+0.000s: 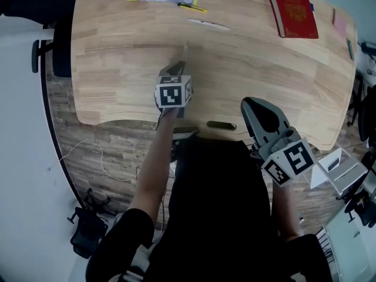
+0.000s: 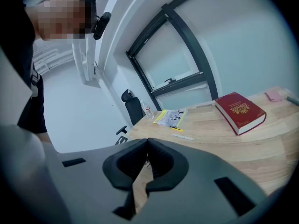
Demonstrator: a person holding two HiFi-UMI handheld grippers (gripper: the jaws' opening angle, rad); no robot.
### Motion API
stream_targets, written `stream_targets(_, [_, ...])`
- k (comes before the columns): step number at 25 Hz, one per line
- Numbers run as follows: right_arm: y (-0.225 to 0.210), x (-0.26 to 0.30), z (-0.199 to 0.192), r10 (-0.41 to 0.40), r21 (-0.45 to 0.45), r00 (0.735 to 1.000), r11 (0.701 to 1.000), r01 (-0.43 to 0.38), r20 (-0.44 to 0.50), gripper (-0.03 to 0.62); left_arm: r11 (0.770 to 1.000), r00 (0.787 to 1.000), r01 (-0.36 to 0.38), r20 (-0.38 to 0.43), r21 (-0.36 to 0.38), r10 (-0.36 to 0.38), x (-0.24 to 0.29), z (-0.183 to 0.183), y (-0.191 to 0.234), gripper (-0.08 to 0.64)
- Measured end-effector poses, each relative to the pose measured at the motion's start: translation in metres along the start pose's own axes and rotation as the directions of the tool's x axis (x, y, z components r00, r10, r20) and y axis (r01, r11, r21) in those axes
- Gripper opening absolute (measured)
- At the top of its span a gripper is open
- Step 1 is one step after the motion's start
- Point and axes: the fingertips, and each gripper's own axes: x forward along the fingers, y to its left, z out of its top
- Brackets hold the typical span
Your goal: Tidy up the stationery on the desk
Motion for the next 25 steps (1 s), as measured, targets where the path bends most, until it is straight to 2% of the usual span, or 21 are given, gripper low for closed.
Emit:
stream_targets(7, [0.001, -0.002, -0.003, -0.007, 0.001, 1.000, 1.000, 0.007, -0.004, 0.020, 1.000, 1.000, -0.004, -0.003, -0.013, 0.004, 0.004, -0.006, -0.001, 0.066])
stream_targets(13, [0.002, -0.001, -0.001, -0.005, 0.002, 1.000, 1.000, 0.005, 0.000, 0.021, 1.000, 1.000, 0.008, -0.008, 0.009, -0.008, 0.005, -0.010, -0.007, 0.077])
stream_targets(25, [0.002, 0.003, -0.003, 0.000, 0.003, 1.000, 1.000, 0.000, -0.001, 0.020, 1.000, 1.000, 0.001, 0.016, 0.014, -0.001, -0.009, 0.001, -0.003, 0.087])
